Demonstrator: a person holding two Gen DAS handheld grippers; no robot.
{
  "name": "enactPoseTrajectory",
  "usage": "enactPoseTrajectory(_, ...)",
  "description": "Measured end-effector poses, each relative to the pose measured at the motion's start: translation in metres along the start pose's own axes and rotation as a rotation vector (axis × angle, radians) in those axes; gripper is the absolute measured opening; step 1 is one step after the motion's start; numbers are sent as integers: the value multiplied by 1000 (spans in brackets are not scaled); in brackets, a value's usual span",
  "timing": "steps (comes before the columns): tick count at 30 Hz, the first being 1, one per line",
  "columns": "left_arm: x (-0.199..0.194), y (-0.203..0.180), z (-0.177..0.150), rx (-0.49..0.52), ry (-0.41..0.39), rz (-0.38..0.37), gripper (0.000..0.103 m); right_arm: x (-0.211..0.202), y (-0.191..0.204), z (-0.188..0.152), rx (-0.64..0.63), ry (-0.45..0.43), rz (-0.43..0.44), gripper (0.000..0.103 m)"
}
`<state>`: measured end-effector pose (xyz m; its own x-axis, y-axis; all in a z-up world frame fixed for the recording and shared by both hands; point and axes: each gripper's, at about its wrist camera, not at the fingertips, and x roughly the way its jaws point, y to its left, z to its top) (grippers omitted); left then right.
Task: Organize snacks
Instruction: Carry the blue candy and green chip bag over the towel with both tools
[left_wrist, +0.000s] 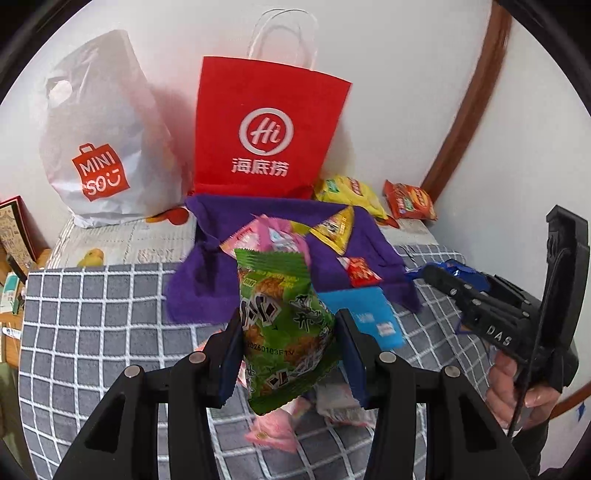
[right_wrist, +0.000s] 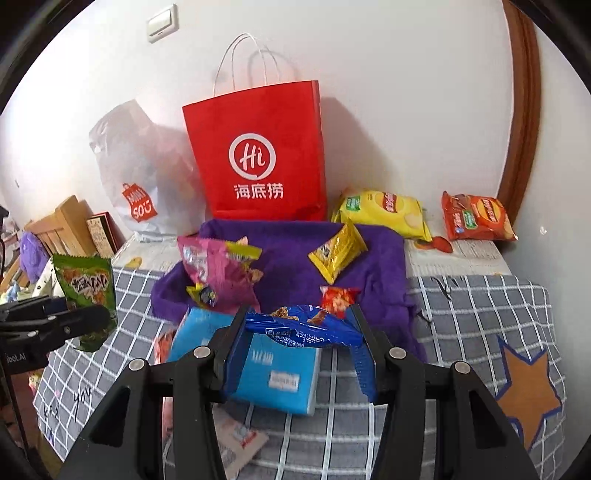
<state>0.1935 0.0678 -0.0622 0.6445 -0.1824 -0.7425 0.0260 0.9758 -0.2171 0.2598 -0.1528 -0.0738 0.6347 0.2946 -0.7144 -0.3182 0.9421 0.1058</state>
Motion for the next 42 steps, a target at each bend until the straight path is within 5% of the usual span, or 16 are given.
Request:
enactPoseTrajectory(12, 41, 33, 24, -39, 21, 44, 46, 57, -3, 49, -25, 14, -27, 50)
enactPoseTrajectory(22, 99, 24, 53, -15, 69, -1, 46, 102, -9, 77, -54, 34, -18, 50)
enactPoseTrajectory(42, 160, 13, 85, 5, 89, -53, 46, 158, -37, 64, -122, 182, -28, 50)
